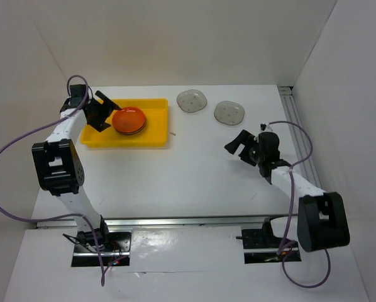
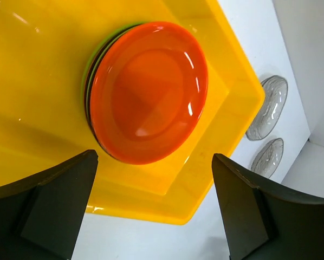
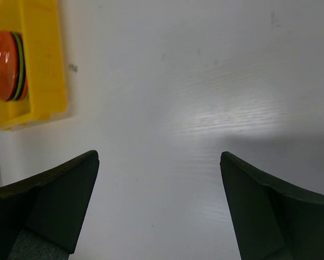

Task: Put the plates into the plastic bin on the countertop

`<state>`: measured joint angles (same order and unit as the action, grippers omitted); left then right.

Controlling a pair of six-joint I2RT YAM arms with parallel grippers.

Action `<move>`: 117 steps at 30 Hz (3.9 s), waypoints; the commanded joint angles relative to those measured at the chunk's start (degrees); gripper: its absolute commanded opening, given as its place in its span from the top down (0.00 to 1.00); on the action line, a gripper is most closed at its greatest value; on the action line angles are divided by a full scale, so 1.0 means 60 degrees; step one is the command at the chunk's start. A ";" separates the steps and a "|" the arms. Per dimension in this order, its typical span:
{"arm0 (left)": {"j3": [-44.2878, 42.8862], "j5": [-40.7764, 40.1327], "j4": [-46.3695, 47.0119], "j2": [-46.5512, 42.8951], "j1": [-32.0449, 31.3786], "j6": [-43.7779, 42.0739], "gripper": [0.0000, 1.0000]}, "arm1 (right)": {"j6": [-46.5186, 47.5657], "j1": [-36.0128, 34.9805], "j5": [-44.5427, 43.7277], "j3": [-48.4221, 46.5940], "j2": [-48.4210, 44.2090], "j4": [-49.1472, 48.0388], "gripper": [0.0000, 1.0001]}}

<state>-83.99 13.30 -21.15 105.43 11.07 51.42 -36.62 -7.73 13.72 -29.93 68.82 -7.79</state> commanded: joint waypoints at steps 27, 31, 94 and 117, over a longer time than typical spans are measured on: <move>-0.1603 -0.0636 -0.3082 -0.2659 -0.2182 -0.2388 0.00 | 0.0010 0.1947 -0.0426 -0.8047 1.0605 0.1488 0.72; -0.1603 0.0139 -0.2892 -0.2469 -0.2473 -0.2986 0.00 | -0.0355 0.1860 -0.0673 -0.7860 1.0127 0.1797 1.00; 0.2031 0.0212 0.2367 -0.1534 0.0527 -0.0030 1.00 | -0.0049 -0.1935 -0.0969 -0.0343 0.0117 -0.0662 0.00; 0.1195 0.0657 0.1008 -0.2332 0.0177 -0.0396 0.10 | -0.0399 -0.1262 0.0363 -0.1876 0.3775 -0.3180 0.00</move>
<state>-73.52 19.86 -11.77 99.24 14.63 49.67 -38.17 -17.58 13.26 -35.24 85.17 -18.83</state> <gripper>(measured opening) 0.880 0.997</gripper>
